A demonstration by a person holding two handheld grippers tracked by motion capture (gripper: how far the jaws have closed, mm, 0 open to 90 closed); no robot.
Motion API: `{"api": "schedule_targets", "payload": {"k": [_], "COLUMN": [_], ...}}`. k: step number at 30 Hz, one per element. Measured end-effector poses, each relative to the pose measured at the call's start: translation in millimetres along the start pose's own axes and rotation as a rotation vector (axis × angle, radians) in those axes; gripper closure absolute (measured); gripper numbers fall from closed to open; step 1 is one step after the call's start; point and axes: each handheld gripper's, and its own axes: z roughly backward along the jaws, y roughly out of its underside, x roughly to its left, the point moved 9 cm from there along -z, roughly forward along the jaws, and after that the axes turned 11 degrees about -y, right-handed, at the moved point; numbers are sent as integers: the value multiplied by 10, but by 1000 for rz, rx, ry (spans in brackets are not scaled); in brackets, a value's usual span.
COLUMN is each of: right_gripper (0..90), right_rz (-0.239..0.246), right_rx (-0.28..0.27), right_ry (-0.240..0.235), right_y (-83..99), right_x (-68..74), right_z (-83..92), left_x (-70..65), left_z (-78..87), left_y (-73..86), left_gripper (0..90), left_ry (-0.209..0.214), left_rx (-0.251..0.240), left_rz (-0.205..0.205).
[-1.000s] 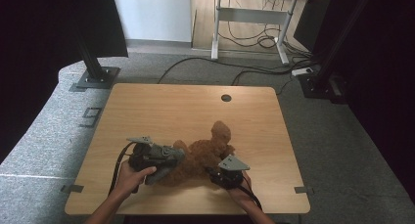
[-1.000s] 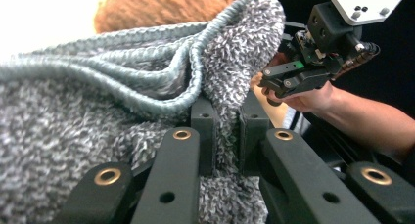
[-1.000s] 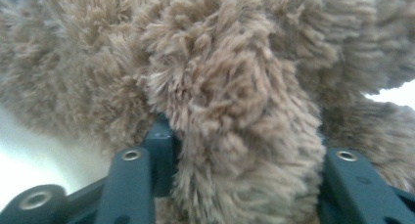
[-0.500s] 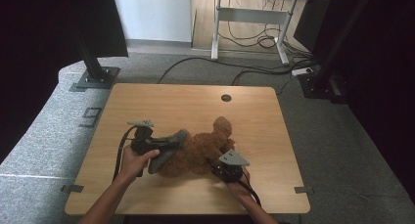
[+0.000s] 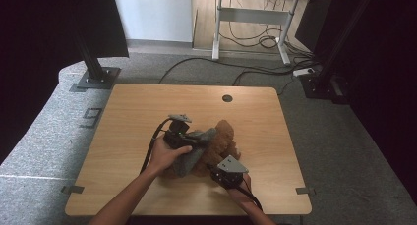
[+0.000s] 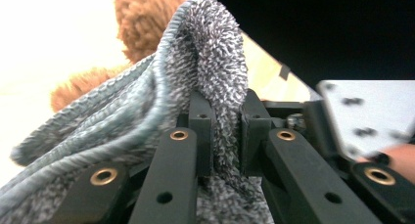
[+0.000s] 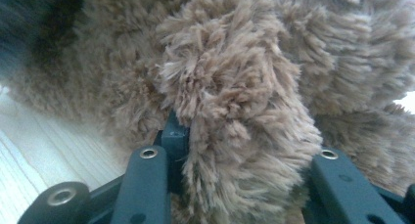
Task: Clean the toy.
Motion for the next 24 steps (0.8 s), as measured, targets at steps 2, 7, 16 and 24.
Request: {"api": "schedule_targets", "payload": {"k": [2,7,16,24], "right_gripper": [595,596,597,598], "right_rz": [1,32,28,6], "right_rx": [7,12,13,12], "right_ry": [0,-2,-12,-17], "right_y": [13,41,69,64], "right_x": [-4,4,25,21], "right_z": [2,28,50,43], "left_x": [14,130,454,80], "left_z": [-50,19,267,211], "left_y": [14,66,157,-67], "left_gripper": [797,802,803,797], "left_ry": [-16,-17,-8,65], "left_rx": [13,19,-36,-59], "left_rz": [-3,35,135,44]}}
